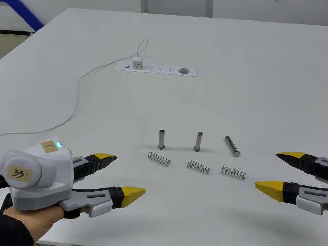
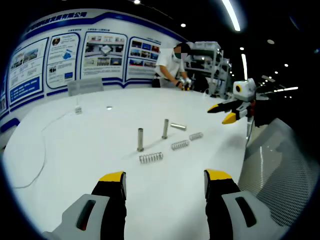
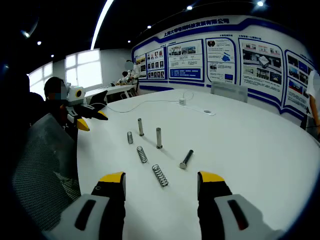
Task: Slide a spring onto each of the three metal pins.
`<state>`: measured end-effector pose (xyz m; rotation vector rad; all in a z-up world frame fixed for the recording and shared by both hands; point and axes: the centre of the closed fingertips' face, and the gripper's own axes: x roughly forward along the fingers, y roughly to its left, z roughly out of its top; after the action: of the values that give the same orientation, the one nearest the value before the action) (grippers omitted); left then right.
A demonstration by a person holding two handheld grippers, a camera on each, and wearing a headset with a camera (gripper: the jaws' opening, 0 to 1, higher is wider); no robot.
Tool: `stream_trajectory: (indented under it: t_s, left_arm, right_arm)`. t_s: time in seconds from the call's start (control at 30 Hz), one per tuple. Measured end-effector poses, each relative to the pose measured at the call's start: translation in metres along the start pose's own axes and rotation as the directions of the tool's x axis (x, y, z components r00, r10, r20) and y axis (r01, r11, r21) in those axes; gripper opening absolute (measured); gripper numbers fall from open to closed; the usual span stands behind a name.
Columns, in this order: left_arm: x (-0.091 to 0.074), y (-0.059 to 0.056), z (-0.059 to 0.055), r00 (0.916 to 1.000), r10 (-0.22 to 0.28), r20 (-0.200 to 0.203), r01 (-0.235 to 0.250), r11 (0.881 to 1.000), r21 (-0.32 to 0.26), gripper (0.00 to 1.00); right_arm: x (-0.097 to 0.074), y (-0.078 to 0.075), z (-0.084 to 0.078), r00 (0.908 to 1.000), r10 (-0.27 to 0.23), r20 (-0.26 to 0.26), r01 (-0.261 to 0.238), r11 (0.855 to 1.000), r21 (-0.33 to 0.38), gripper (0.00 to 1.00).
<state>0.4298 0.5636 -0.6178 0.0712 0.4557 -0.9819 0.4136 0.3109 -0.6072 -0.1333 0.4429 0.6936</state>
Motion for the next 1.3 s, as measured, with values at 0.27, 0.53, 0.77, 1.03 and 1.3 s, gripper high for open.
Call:
stream_trajectory:
  t_s: [0.27, 0.53, 0.77, 1.03, 1.3]
  left_arm:
    - [0.0, -0.001, 0.0, 1.0, 0.002, 0.001, -0.002, 1.0, 0.0, 0.64]
    - [-0.001, -0.001, 0.002, 1.0, 0.006, 0.003, -0.006, 1.0, -0.001, 0.64]
    - [-0.002, -0.001, 0.003, 0.9999, 0.009, 0.006, -0.009, 1.0, 0.001, 0.64]
    - [-0.002, 0.0, 0.002, 0.9999, 0.01, 0.007, -0.01, 1.0, 0.004, 0.64]
    - [-0.002, 0.002, 0.002, 0.9999, 0.011, 0.006, -0.011, 1.0, 0.005, 0.64]
  right_arm:
    - [0.0, -0.004, 0.004, 1.0, -0.007, 0.002, 0.007, 1.0, 0.004, 0.58]
    - [0.001, -0.009, 0.008, 0.9999, -0.015, -0.001, 0.015, 1.0, 0.007, 0.57]
    - [0.003, -0.011, 0.012, 0.9999, -0.015, -0.002, 0.015, 1.0, 0.001, 0.56]
    - [0.008, -0.018, 0.019, 0.9997, -0.025, -0.006, 0.025, 1.0, 0.001, 0.54]
    - [0.022, -0.026, 0.025, 0.9986, -0.036, -0.04, 0.036, 0.999, 0.005, 0.5]
